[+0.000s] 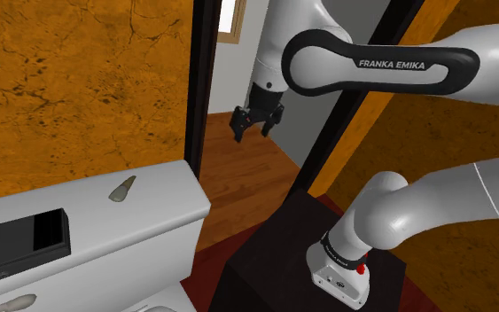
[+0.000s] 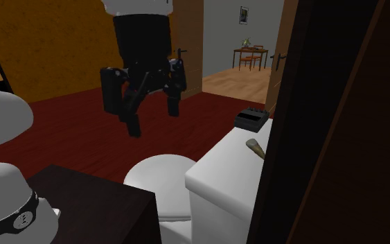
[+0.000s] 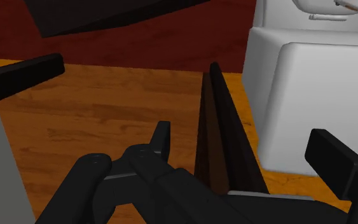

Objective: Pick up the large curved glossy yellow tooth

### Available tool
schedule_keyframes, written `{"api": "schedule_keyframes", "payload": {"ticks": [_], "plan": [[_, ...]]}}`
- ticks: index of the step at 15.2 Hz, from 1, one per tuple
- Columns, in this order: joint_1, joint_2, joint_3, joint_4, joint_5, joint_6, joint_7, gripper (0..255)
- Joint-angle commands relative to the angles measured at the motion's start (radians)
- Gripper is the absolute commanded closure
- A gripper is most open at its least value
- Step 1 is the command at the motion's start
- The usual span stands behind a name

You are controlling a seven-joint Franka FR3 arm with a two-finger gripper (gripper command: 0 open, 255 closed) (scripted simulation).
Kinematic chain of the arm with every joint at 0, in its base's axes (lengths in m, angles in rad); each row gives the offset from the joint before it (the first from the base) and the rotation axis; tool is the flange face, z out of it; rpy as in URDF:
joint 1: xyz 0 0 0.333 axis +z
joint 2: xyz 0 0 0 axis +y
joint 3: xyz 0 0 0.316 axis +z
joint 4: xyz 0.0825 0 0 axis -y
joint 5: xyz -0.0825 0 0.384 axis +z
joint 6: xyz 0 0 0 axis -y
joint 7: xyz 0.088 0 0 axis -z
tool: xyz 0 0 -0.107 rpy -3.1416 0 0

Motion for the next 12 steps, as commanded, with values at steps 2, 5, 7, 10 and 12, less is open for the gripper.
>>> {"api": "schedule_keyframes", "payload": {"ticks": [2, 5, 7, 10, 12], "plan": [[0.0, 0.079, 0.062, 0.029, 0.026, 0.041, 0.117, 0], [-0.005, 0.177, 0.122, 0.075, 0.037, 0.085, 0.232, 0], [-0.009, 0.248, 0.16, 0.113, 0.035, 0.112, 0.31, 0], [-0.016, 0.362, 0.212, 0.181, 0.018, 0.148, 0.431, 0], [-0.018, 0.444, 0.242, 0.234, -0.004, 0.168, 0.513, 0]]}}
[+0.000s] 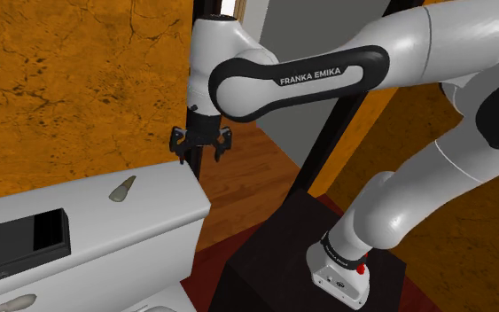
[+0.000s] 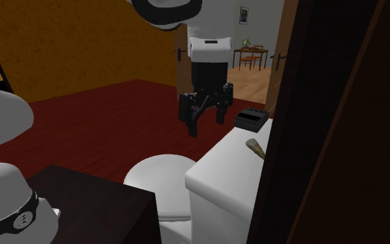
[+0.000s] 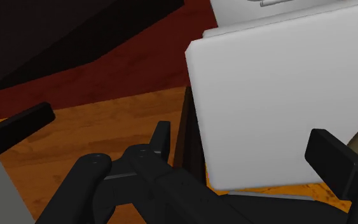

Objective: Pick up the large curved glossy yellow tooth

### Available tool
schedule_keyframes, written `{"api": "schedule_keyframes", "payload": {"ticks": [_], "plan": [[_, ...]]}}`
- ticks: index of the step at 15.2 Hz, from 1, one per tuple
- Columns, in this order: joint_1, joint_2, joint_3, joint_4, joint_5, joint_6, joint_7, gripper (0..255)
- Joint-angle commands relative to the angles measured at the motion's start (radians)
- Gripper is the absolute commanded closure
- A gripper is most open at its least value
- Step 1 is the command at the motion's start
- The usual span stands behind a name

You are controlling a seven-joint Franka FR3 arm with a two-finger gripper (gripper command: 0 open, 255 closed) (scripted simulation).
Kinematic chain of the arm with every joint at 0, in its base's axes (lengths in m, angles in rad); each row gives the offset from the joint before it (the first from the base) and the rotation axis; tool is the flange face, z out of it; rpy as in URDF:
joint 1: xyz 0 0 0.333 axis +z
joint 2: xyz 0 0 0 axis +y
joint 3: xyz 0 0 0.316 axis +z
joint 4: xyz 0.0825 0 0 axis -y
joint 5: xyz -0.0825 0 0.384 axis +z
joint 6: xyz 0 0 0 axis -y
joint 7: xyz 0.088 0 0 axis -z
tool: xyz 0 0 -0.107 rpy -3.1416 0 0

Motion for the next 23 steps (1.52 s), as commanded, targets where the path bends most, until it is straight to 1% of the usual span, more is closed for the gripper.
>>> {"api": "schedule_keyframes", "payload": {"ticks": [1, 4, 7, 11, 15, 16, 23], "plan": [[-0.003, 0.09, 0.027, 0.061, -0.027, 0.018, 0.085, 0], [0.007, 0.22, 0.054, 0.155, -0.078, 0.037, 0.21, 0], [0.033, 0.353, 0.061, 0.263, -0.135, 0.043, 0.33, 0], [0.089, 0.53, 0.046, 0.43, -0.202, 0.031, 0.468, 0], [0.158, 0.707, 0.013, 0.629, -0.248, -0.002, 0.577, 0], [0.166, 0.727, 0.009, 0.653, -0.251, -0.007, 0.587, 0], [0.172, 0.767, -0.003, 0.617, -0.268, 0.067, 0.593, 0]]}}
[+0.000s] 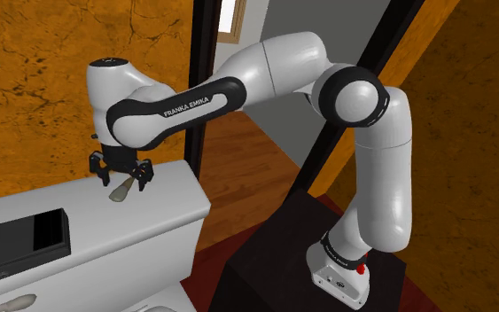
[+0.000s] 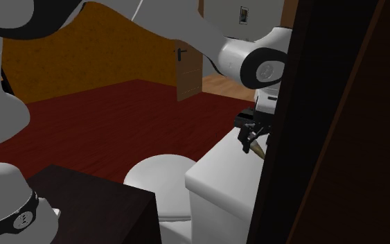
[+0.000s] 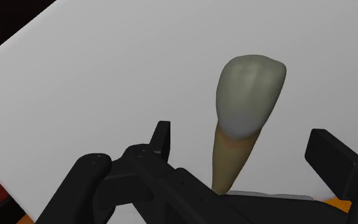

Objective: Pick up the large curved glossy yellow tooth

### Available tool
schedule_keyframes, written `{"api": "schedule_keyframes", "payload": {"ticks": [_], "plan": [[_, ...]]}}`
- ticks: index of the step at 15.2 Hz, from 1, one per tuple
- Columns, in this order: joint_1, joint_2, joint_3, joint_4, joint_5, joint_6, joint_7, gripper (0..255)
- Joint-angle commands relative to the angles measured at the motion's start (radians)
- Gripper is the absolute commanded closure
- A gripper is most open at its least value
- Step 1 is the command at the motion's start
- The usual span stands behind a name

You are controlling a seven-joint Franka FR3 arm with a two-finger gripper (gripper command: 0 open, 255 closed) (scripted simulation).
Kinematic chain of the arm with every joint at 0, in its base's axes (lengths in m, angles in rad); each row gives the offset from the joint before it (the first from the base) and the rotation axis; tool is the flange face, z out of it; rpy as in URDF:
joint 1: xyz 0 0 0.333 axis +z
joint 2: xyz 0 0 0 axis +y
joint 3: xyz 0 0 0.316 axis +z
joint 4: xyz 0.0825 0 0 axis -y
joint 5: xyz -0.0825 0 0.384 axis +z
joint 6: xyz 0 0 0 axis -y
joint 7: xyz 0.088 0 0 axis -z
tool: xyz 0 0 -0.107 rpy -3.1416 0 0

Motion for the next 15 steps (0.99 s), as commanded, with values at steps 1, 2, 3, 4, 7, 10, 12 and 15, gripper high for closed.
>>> {"api": "schedule_keyframes", "payload": {"ticks": [1, 2, 3, 4, 7, 10, 12, 15], "plan": [[0.002, 0.009, -0.003, -0.009, -0.004, 0.018, 0.002, 0], [0.002, 0.009, -0.003, -0.009, -0.004, 0.018, 0.002, 0], [0.001, 0.008, -0.003, -0.012, -0.004, 0.02, 0.002, 255], [0.001, 0.009, -0.003, -0.012, -0.004, 0.02, 0.002, 255], [0.003, 0.011, -0.003, -0.008, -0.005, 0.019, 0.003, 255], [0.004, 0.012, -0.003, -0.01, -0.005, 0.022, 0.005, 255], [0.002, 0.009, -0.003, -0.009, -0.004, 0.018, 0.002, 255], [-0.001, -0.009, 0.003, 0.004, 0.004, -0.013, -0.001, 255]]}}
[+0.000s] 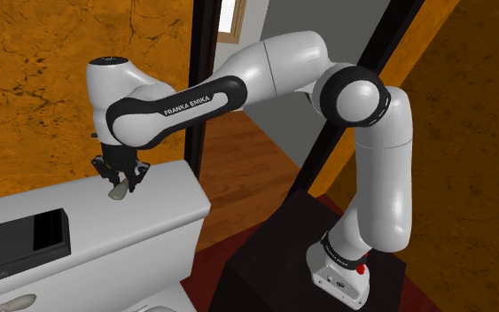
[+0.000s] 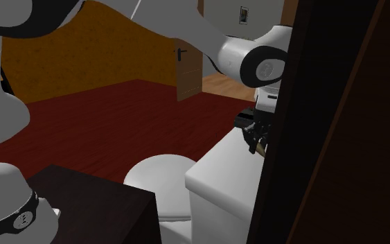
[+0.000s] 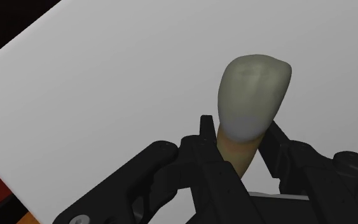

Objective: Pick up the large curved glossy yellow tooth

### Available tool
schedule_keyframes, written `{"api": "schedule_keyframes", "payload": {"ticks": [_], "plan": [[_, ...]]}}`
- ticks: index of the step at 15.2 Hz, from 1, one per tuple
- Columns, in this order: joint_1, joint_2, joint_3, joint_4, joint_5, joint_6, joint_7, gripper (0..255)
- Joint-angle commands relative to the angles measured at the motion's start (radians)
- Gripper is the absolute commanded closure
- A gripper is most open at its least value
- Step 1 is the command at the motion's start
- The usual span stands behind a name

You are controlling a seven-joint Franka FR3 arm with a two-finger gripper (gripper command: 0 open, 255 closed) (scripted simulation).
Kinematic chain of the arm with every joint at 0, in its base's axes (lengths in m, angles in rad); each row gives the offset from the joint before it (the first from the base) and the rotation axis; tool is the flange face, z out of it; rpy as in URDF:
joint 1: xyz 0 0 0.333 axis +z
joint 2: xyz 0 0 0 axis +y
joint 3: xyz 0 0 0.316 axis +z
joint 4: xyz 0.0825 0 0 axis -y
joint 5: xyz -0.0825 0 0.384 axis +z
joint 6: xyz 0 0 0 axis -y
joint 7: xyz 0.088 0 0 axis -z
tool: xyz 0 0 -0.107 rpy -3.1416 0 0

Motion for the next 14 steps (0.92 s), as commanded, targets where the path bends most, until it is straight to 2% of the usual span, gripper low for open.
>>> {"api": "schedule_keyframes", "payload": {"ticks": [1, 14], "plan": [[-0.001, -0.009, 0.003, 0.009, 0.004, -0.019, -0.002, 255], [-0.006, -0.062, 0.018, 0.083, 0.029, -0.141, -0.009, 255]]}}
